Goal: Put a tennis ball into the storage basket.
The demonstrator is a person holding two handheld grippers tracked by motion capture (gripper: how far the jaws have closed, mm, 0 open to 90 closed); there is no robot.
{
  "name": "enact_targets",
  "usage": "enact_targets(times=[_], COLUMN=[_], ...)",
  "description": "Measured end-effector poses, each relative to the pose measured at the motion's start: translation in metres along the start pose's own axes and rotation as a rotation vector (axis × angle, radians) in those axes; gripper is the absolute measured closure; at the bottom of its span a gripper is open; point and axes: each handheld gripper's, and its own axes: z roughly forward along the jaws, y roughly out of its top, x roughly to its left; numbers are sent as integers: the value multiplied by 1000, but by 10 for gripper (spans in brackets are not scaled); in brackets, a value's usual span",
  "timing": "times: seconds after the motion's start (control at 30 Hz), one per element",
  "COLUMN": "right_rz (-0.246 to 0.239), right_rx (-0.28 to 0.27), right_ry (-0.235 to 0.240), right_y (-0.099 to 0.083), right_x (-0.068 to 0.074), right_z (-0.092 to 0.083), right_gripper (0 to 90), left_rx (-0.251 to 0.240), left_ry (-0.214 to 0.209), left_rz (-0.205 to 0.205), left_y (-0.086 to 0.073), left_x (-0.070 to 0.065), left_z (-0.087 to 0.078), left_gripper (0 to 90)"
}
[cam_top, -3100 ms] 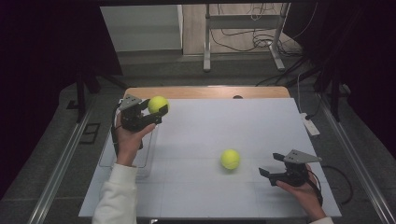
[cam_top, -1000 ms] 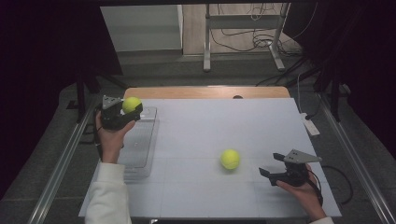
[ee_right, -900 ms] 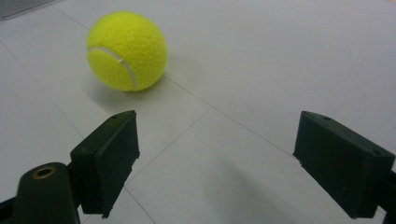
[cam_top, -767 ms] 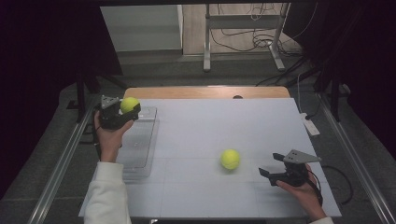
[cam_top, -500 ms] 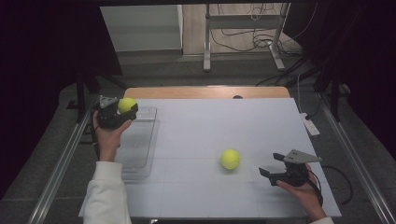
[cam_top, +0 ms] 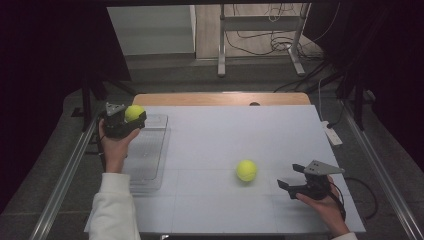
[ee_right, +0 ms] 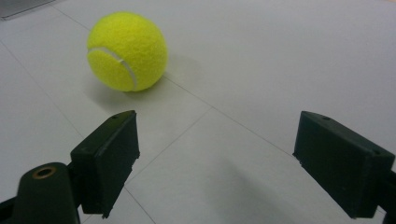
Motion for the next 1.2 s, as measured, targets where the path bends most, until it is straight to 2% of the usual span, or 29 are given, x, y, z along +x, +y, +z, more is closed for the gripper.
enact_targets(times=[0.57,0.77,1.2], right_rz=[-2,-1,-1], right_rx=[1,1,2], right_ry=[1,2,3], right_y=[0,0,0], right_x=[0,0,0], right_z=[0,0,1], right_gripper=[144,144,144], left_rx=[27,66,102], left_ry=[14,16,24], left_rz=[4,13,19], left_y=[-3,-3,-7], left_x=[4,4,6], left_z=[8,13,21], left_gripper=[262,262,262])
